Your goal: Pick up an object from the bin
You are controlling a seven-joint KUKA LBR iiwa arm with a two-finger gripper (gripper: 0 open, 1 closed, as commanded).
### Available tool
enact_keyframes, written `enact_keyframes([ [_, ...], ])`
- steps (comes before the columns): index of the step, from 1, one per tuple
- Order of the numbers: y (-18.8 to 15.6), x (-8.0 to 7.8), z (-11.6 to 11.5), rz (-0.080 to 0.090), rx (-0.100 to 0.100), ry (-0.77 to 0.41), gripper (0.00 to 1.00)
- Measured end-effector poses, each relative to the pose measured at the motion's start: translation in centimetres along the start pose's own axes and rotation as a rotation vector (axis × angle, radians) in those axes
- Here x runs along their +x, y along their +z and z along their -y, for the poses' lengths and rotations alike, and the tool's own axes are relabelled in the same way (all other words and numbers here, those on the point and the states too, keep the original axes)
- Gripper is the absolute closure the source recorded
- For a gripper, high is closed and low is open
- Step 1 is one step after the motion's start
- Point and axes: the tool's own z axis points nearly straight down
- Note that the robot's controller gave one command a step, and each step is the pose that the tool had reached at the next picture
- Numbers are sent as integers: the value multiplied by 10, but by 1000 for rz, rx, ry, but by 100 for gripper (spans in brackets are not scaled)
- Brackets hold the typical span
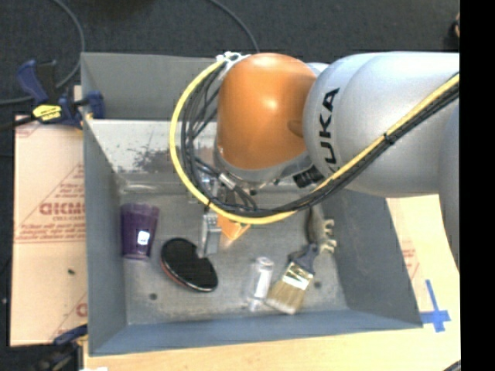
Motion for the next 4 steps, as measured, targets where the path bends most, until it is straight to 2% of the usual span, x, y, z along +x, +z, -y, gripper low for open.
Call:
enact_keyframes([
  [1, -4, -1, 1, 6, -1, 5, 0],
  [2, 112, 28, 20, 7, -2, 124, 0],
  [3, 95, 34, 21, 6, -2, 167, 0],
  [4, 106, 23, 28, 7, -3, 276, 0],
])
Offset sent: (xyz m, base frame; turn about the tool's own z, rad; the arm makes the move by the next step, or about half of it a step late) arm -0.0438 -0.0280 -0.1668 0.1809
